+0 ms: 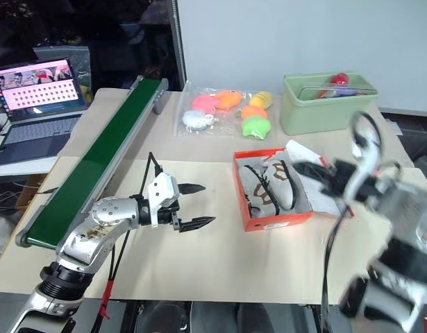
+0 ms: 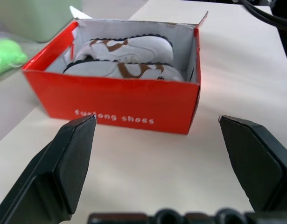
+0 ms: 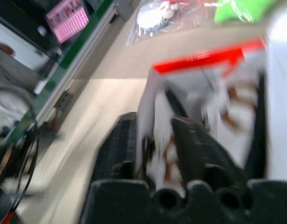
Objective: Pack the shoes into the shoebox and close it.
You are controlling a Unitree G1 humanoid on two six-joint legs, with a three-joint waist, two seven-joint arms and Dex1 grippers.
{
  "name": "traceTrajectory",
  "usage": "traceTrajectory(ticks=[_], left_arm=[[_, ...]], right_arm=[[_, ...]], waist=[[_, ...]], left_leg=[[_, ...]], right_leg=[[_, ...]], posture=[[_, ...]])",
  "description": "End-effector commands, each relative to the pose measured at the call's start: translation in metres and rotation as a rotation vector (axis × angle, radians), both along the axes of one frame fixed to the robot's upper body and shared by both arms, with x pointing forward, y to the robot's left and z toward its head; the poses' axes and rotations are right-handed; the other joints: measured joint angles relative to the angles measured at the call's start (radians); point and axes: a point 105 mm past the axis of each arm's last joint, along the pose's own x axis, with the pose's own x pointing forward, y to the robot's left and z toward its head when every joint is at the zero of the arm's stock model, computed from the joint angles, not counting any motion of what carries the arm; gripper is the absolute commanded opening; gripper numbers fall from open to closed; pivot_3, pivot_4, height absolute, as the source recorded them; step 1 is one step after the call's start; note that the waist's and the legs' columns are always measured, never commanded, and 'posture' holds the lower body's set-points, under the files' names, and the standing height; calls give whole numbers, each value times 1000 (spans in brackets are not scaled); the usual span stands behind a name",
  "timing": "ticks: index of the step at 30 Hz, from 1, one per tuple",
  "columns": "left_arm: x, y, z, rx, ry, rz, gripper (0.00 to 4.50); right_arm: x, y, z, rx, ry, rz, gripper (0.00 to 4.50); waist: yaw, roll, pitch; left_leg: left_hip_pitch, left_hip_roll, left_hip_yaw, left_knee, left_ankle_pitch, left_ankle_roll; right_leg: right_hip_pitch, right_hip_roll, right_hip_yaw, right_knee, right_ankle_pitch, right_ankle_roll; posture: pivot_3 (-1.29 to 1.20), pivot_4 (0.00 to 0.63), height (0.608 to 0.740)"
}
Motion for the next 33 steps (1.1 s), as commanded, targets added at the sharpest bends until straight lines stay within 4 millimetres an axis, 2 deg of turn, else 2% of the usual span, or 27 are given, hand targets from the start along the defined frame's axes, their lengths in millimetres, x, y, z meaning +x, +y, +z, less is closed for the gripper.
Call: traceTrajectory(ticks=[1,7,11,15,21,25,33], left_arm=[[-3,-7,8,-15,-41,-38,4500],[-4,-8,6,-18,-34,-44,4500],[-4,-9,6,-21,-36,-43,4500],[-5,-9,6,-23,-37,-42,4500],[-5,-8,6,-23,-37,-36,4500],[-5,-8,7,-23,-40,-33,4500],[0,-5,9,-19,-48,-25,4500]], right_arm=[[-13,-6,6,-41,-72,-24,43],[-10,-21,-32,-36,20,-152,43],[-5,-22,-64,-60,123,-197,43],[2,-38,-95,-95,215,-301,43],[13,-57,-121,-139,248,-429,43],[23,-59,-134,-136,252,-476,43],[61,-55,-139,-38,194,-577,43]], waist=[[-20,1,0],[-46,2,-2],[-45,2,-2],[-42,2,-2],[-41,2,-2],[-46,3,-2],[-52,3,-2]], left_leg=[[2,0,1,1,0,0],[13,2,3,1,0,0],[14,2,3,1,0,0],[13,1,3,1,0,0],[13,0,3,0,0,0],[13,1,3,0,0,0],[17,1,3,0,0,0]], right_leg=[[1,0,2,1,0,0],[10,3,4,0,-5,7],[11,3,5,0,-5,7],[11,2,5,0,-4,6],[11,2,5,0,-3,4],[11,2,5,0,-3,4],[15,2,5,-1,-3,5]], posture=[[0,150,729],[0,150,729],[0,150,729],[0,150,729],[0,150,729],[0,150,729],[0,150,729]])
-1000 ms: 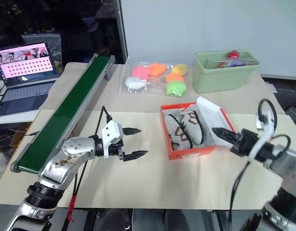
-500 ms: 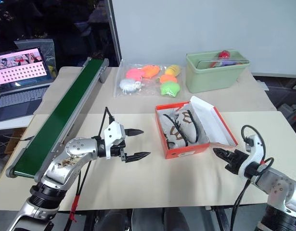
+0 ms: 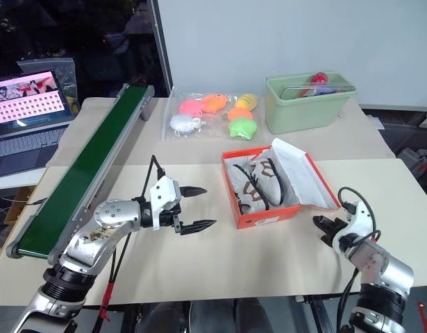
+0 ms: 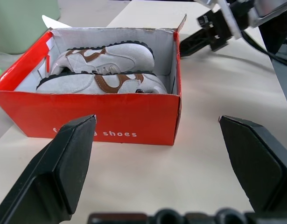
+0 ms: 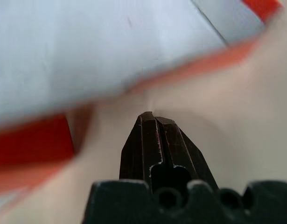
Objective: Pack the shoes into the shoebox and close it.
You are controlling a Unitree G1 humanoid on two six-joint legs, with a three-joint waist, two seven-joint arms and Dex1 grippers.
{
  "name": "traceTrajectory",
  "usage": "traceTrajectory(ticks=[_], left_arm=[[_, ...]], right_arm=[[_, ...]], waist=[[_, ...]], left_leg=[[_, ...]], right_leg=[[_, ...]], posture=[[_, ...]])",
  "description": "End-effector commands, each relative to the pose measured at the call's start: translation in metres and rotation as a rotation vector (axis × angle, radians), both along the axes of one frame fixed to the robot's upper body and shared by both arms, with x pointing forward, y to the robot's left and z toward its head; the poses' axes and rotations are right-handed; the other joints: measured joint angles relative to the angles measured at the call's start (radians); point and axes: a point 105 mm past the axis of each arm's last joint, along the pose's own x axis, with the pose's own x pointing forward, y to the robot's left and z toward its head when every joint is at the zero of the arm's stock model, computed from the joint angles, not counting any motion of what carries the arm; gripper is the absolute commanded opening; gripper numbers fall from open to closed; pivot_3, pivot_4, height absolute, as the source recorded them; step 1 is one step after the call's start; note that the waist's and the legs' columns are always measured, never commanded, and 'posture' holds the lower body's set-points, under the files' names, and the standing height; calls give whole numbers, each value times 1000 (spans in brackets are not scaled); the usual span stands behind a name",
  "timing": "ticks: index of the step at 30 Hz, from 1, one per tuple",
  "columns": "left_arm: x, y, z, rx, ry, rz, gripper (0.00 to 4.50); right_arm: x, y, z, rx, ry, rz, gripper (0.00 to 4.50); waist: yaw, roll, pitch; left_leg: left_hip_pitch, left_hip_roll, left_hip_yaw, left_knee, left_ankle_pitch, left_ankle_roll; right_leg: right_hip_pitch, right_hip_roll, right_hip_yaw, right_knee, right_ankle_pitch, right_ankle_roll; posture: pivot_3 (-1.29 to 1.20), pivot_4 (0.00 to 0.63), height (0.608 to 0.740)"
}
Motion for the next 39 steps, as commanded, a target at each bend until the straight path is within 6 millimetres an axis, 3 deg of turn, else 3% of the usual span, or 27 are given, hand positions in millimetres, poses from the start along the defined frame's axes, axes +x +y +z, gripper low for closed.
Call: traceTrajectory(ticks=[1,13,15,19,24,29,39], left_arm=[[1,-1,13,-15,-54,-9,4500],[-3,-1,15,-15,-61,1,4500],[-2,0,16,-13,-62,5,4500],[0,3,19,-5,-62,10,4500],[1,3,18,0,-59,9,4500],[0,1,18,-4,-49,7,4500],[-2,3,18,1,-34,12,4500]], right_arm=[[14,-3,3,2,-44,-47,43],[40,10,36,118,-299,-77,43],[41,12,44,38,-342,-63,43],[46,39,85,-247,-487,66,43],[43,51,92,-458,-491,137,43],[31,66,102,-841,-515,313,43],[5,76,133,-1200,-533,612,43]], waist=[[2,0,0],[-12,0,0],[-14,0,0],[-18,1,0],[-13,1,0],[1,1,0],[11,1,0]], left_leg=[[0,0,0,0,0,0],[0,0,0,0,0,0],[0,0,0,-1,0,0],[-2,0,0,-1,0,0],[-3,0,0,-2,0,0],[-8,-1,0,-2,0,0],[-10,-1,0,-2,0,0]], right_leg=[[0,0,0,0,0,0],[0,0,0,0,0,-1],[0,0,0,0,0,-1],[-2,0,0,0,0,-1],[-5,0,1,1,0,-1],[-10,-1,1,1,1,-2],[-12,-1,0,1,1,-2]], posture=[[0,150,729],[0,150,729],[0,150,729],[0,150,729],[0,150,729],[0,150,729],[0,150,729]])
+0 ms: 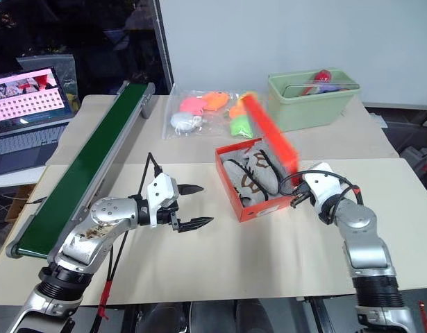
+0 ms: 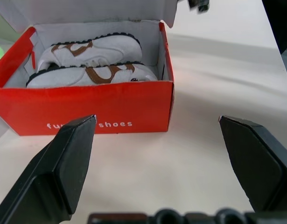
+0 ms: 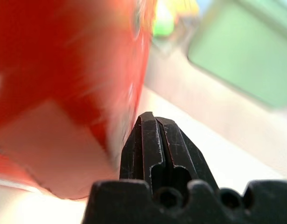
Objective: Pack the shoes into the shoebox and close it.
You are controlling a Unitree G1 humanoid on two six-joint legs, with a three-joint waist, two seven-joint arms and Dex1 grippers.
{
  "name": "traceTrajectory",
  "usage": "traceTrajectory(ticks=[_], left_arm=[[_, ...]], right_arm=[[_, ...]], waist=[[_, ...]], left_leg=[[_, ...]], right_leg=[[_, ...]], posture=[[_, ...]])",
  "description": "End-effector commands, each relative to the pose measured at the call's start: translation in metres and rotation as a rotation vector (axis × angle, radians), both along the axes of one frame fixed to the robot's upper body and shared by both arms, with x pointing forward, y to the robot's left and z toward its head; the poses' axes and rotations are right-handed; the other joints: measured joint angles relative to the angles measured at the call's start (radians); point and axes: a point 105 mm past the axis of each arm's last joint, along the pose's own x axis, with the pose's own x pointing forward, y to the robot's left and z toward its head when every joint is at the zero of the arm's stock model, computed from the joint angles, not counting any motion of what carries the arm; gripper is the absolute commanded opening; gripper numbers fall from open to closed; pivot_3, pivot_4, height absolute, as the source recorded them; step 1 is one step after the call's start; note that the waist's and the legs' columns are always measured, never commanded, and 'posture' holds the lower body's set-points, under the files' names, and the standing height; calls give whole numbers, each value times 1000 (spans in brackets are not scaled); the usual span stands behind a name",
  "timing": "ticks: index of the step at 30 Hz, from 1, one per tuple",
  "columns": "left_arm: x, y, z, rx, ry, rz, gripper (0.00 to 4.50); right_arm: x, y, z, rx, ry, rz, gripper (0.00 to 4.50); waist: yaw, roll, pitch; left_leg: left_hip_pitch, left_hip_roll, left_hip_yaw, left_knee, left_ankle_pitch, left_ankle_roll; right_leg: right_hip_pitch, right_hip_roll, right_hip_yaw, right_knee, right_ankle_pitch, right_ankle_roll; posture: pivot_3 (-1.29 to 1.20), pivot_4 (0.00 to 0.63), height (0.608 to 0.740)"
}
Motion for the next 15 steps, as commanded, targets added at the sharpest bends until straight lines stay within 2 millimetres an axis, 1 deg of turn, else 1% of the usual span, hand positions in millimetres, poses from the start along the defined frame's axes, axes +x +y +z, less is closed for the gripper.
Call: traceTrajectory(ticks=[1,3,4,6,8,9,10,11,12,15], left_arm=[[-4,-2,15,-19,-45,-19,4500],[-4,-2,15,-17,-42,-20,4500],[-4,-2,15,-17,-40,-21,4500],[-4,-2,15,-16,-38,-23,4500],[-5,-3,15,-15,-37,-25,4500],[-5,-3,15,-15,-36,-27,4500],[-4,-4,14,-14,-37,-29,4500],[-4,-4,15,-14,-38,-29,4500],[-4,-5,15,-14,-39,-29,4500],[-3,-5,15,-17,-40,-28,4500]], right_arm=[[-13,5,21,-129,-17,80,43],[-16,5,25,-154,-4,87,43],[-18,8,28,-132,6,97,43],[-17,20,44,28,11,126,43],[-17,28,54,131,17,144,43],[-12,36,59,247,39,146,43],[-6,45,60,352,77,148,43],[2,53,56,449,116,135,43],[7,58,53,507,147,123,43],[14,72,27,504,250,113,43]], waist=[[2,0,0],[4,0,0],[4,0,0],[3,0,0],[-4,0,0],[-4,0,0],[-4,0,0],[-4,0,0],[-5,0,0],[8,-1,0]], left_leg=[[0,0,0,0,0,0],[0,0,0,0,0,0],[0,0,0,0,0,0],[0,0,0,0,0,0],[0,1,0,0,0,0],[0,1,0,0,0,0],[0,1,-1,0,0,0],[0,2,-1,0,0,0],[1,2,-1,0,0,0],[0,1,-2,0,0,0]], right_leg=[[0,0,0,0,0,0],[0,0,-1,-1,0,0],[0,0,-1,-1,0,0],[0,0,-1,0,0,0],[0,1,0,0,0,-1],[0,1,0,0,1,-1],[0,1,0,1,1,-1],[0,2,0,1,1,-2],[0,2,0,1,1,-2],[0,2,-1,1,1,-2]], posture=[[0,150,729],[0,150,729],[0,150,729],[0,150,729],[0,150,729],[0,150,729],[0,150,729],[0,150,729],[0,150,729],[0,150,729]])
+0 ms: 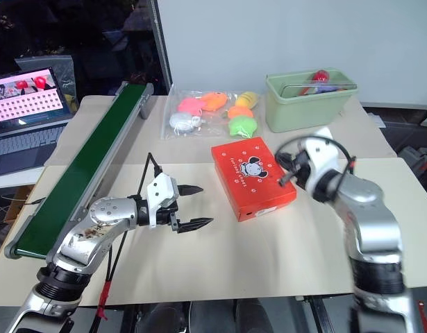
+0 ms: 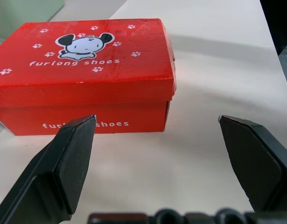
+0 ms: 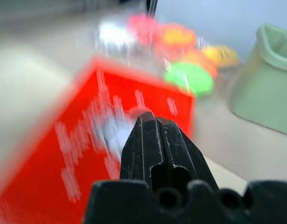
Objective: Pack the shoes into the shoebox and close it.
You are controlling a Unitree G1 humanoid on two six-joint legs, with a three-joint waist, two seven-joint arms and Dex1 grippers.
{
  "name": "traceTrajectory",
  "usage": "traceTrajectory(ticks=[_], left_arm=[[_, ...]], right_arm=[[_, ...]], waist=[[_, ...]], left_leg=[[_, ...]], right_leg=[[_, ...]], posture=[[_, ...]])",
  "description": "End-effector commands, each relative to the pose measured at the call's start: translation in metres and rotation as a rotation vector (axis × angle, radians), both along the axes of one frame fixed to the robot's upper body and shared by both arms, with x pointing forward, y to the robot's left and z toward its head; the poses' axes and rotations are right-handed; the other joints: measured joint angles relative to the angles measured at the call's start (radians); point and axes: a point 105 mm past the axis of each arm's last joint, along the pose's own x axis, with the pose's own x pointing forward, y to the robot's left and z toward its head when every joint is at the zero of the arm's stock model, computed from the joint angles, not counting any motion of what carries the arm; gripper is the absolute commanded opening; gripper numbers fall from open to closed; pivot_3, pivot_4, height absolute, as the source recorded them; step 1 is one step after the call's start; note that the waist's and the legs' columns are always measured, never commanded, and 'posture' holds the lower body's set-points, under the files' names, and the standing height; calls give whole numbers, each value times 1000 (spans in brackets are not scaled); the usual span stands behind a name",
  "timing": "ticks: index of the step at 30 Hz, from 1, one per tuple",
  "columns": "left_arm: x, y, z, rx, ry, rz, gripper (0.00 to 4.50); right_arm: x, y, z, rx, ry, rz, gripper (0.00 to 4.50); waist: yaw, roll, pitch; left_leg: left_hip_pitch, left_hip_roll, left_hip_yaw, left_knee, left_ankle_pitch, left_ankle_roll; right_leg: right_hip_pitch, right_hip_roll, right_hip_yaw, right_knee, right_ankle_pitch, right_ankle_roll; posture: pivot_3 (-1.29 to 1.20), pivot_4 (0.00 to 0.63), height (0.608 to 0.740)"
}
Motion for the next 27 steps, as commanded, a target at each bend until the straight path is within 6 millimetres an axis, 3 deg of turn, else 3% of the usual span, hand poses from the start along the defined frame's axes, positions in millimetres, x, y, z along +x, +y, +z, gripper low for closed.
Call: traceTrajectory(ticks=[1,9,17,20,22,24,27], left_arm=[[-1,-3,12,-17,-39,-17,4500],[0,-1,12,-20,-40,-5,4500],[1,4,12,-24,-49,31,4500],[4,8,13,-40,-63,75,4500],[9,13,15,-55,-71,122,4500],[19,22,22,-106,-89,220,4500],[34,37,33,-196,-90,375,4500]], right_arm=[[7,9,-29,14,132,-5,43],[19,34,-67,-37,250,41,43],[6,46,-103,-202,342,124,43],[10,45,-93,-172,319,105,43],[14,40,-74,-103,276,66,43],[21,24,-36,79,178,-8,43],[22,-10,3,306,76,-123,43]], waist=[[13,0,0],[18,0,0],[2,-1,-2],[-1,-3,-3],[0,-3,-3],[0,-3,-3],[5,-3,-3]], left_leg=[[-1,0,-1,0,0,0],[-4,-2,0,1,0,0],[-1,-1,0,1,0,0],[0,-1,0,1,0,0],[0,-1,0,1,0,0],[0,-1,0,1,0,0],[-2,-1,-1,1,0,0]], right_leg=[[0,0,-2,0,0,0],[-3,-2,-2,-1,0,0],[0,-2,-2,0,0,0],[1,-1,-2,0,0,0],[1,-2,-2,1,0,0],[1,-2,-2,1,0,0],[-1,-2,-2,1,0,0]], posture=[[0,150,729],[0,150,729],[0,150,729],[0,150,729],[0,150,729],[0,150,729],[0,150,729]])
